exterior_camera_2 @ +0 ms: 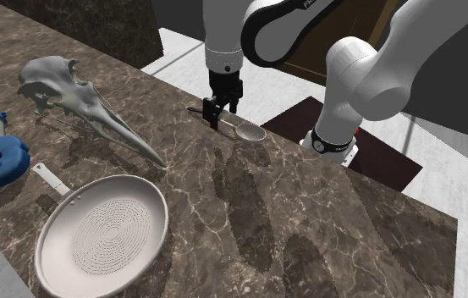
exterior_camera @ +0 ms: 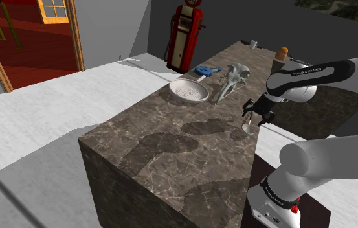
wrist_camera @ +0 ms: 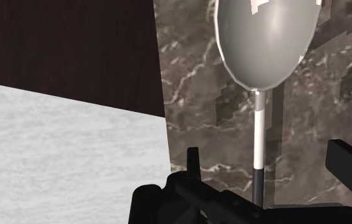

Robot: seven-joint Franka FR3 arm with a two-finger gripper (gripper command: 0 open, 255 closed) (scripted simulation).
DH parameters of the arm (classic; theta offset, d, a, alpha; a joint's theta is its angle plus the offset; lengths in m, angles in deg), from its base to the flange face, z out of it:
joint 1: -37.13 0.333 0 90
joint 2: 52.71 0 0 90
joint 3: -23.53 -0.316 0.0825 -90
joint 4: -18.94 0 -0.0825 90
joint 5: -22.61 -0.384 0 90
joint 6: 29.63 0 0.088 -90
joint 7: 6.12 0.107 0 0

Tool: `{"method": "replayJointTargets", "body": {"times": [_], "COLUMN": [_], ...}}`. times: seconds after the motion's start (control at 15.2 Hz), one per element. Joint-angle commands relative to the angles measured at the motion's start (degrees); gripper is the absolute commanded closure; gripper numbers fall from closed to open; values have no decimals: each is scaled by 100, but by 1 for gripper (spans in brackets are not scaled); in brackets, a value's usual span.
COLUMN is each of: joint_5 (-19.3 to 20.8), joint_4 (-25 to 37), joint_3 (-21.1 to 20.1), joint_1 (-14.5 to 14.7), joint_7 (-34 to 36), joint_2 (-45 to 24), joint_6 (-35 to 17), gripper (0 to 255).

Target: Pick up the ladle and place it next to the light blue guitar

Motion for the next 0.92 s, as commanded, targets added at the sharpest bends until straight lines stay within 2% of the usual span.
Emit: {"method": "replayJointTargets", "body": {"times": [0.0, 0.46, 0.53, 0.86], "joint_5": [-20, -20, -20, -20], "joint_4": [-58, -58, -58, -58], "joint_3": [10, 9, 9, 9], "joint_1": [23, 23, 23, 23], "joint_7": [-9, -9, -9, -9], "joint_2": [-122, -122, -122, -122], "joint_6": [-184, -184, -184, -184], "gripper": [0, 0, 255, 255]}}
